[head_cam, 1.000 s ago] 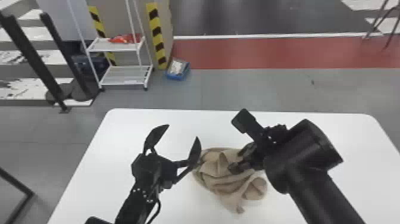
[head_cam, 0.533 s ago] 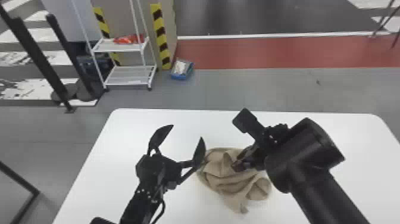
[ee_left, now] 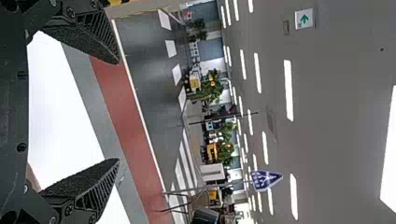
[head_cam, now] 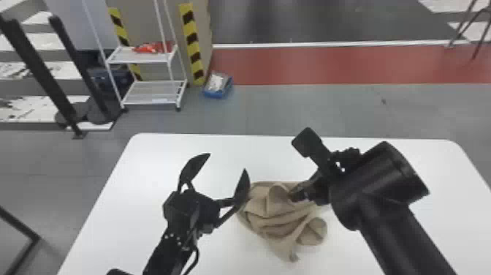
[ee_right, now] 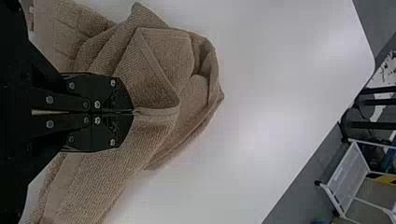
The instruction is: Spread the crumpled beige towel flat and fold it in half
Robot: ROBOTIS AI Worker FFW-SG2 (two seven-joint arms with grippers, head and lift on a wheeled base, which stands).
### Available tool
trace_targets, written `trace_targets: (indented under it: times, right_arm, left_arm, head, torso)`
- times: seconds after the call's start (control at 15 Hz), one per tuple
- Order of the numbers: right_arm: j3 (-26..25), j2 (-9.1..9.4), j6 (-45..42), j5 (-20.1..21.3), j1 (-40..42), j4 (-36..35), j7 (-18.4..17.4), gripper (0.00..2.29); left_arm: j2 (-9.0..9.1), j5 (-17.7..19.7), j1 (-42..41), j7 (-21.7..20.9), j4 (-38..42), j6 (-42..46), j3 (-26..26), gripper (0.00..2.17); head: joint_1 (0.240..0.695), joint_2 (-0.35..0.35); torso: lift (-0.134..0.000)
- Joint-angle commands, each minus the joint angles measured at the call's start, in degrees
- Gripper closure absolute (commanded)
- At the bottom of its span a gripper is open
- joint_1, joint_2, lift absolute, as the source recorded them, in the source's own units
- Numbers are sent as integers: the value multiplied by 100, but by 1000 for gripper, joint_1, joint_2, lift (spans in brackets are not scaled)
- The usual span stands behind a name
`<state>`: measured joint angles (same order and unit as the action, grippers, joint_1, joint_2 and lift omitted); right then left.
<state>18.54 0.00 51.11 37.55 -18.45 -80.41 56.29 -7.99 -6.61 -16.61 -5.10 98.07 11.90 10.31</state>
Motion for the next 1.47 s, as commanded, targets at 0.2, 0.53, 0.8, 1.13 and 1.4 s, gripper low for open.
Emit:
trace_targets:
  times: [0.2, 0.53, 0.8, 1.13, 1.4]
  right_arm:
    - [-1283, 5, -175, -573, 69, -879, -47, 1207]
    - [-2812, 5, 1, -1030, -142, -1389, -452, 1210]
    - [-3199, 5, 89, -1417, 96, -1389, -671, 1210]
    - [-3893, -387, -17, -1803, 52, -994, -1102, 1210]
    - [-3999, -422, 194, -1812, -45, -440, -1814, 1210]
  left_arm:
    - [-9, -33, -97, 0, 54, 9, -47, 154]
    - [-97, -42, -211, -9, 159, -9, -82, 154]
    - [-150, -42, -238, -62, 212, -26, -38, 154]
    - [-168, -191, -422, -132, 309, -62, 59, 157]
    - [-159, -385, -370, -158, 300, -325, 340, 157]
  head:
    - [695, 49]
    - [695, -30]
    - [695, -102]
    - [695, -184]
    - [695, -257]
  torso:
    - [0]
    - [0]
    - [0]
    - [0]
    - [0]
